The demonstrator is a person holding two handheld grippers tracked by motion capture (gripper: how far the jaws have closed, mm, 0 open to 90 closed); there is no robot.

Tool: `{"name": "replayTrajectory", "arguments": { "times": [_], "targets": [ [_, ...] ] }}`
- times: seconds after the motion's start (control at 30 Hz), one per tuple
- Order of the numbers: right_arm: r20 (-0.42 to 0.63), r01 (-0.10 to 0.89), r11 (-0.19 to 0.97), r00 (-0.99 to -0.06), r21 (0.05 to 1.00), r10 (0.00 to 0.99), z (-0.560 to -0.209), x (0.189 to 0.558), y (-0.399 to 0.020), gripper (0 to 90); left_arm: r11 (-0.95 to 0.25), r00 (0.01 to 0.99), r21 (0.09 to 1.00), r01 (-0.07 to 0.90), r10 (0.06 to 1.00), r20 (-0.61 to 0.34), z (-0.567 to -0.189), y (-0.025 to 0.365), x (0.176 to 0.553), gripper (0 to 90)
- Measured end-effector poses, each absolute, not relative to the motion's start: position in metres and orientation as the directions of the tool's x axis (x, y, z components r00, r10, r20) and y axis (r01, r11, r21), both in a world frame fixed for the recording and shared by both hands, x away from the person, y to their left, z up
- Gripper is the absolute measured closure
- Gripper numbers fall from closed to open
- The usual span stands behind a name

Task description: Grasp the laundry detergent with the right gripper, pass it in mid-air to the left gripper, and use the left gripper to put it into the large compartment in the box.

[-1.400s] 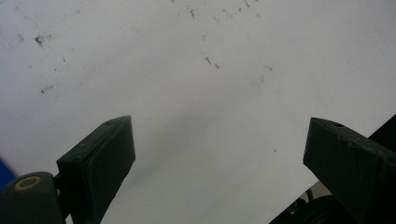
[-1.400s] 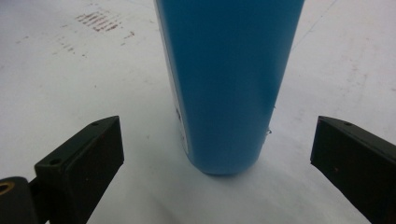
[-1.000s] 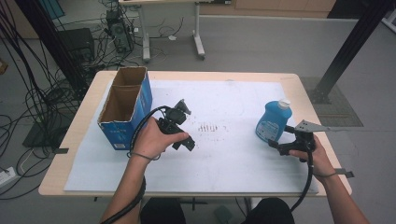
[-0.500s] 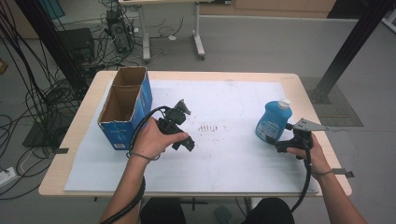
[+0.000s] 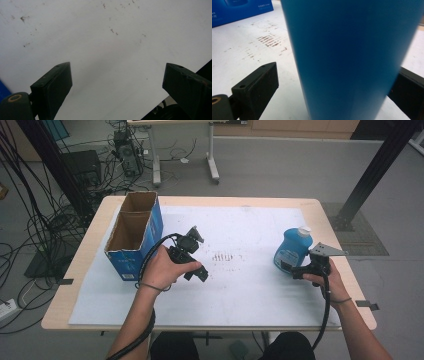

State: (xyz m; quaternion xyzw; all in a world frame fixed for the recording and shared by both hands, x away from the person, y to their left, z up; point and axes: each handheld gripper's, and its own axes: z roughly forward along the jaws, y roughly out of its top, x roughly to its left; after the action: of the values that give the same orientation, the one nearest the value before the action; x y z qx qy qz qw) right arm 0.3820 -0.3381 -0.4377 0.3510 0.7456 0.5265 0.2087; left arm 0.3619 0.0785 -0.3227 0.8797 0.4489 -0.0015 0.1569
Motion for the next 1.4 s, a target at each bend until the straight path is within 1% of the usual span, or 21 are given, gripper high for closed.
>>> {"name": "replayTrajectory", "arguments": {
  "times": [1.4],
  "targets": [
    [0.06, 0.303, 0.194, -0.662, 0.933, 0.747, -0.4351, 0.3845, -0.3382, 3.3, -0.547, 0.592, 0.259, 0.796, 0.793, -0.144, -0.3239, 0.0782, 0.3627, 8.3]
  ]
}}
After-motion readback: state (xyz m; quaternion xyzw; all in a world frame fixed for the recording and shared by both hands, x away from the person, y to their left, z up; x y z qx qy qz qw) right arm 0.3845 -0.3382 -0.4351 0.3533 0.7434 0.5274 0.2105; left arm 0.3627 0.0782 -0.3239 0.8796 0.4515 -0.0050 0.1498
